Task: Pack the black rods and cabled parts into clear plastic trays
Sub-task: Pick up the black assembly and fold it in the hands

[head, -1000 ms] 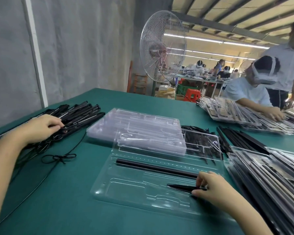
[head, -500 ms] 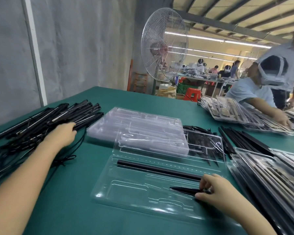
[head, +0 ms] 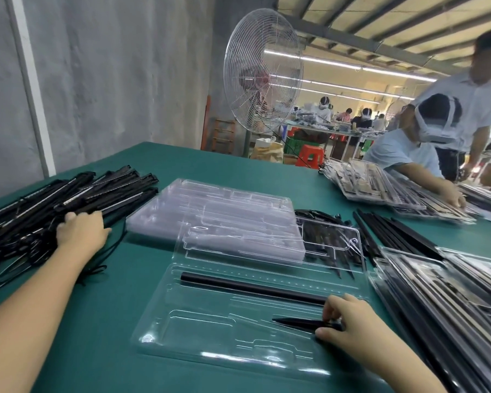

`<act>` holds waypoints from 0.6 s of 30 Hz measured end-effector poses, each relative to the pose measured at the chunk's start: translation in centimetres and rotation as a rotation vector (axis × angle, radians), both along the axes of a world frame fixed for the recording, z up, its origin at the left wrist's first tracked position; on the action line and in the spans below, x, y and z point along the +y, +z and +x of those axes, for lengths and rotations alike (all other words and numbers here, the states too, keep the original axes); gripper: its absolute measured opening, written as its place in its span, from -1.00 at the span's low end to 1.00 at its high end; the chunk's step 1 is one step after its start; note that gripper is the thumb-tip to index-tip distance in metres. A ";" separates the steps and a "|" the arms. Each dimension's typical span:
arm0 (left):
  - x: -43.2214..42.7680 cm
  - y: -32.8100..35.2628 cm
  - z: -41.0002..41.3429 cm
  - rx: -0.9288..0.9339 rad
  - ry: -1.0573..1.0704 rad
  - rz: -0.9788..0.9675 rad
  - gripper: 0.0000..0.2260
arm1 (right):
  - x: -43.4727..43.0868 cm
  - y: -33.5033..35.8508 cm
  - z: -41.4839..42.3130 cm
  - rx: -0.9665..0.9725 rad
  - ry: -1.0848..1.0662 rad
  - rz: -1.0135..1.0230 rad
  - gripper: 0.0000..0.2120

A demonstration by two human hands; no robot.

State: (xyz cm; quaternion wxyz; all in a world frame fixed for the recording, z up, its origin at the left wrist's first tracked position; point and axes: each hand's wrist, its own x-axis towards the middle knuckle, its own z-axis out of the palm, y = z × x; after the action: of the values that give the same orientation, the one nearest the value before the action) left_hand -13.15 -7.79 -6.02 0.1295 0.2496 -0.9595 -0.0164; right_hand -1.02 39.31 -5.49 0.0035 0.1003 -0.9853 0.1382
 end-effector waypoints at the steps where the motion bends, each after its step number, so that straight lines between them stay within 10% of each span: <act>1: 0.2 0.0 -0.2 -0.014 -0.003 -0.024 -0.69 | 0.0 0.0 0.0 -0.001 0.000 -0.002 -0.73; 12: 1.1 2.5 -0.9 0.162 0.020 0.180 -0.74 | 0.0 0.0 0.1 -0.019 -0.021 -0.022 -0.72; 18: 0.4 4.5 -0.5 0.561 -0.123 0.247 -0.75 | -0.2 0.2 0.3 -0.027 -0.041 -0.026 -0.75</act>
State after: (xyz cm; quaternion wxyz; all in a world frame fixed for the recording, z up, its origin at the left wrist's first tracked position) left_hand -13.60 -7.37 -1.51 0.3569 0.1907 -0.8903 -0.2087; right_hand -0.72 39.11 -5.34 -0.0055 0.0781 -0.9853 0.1521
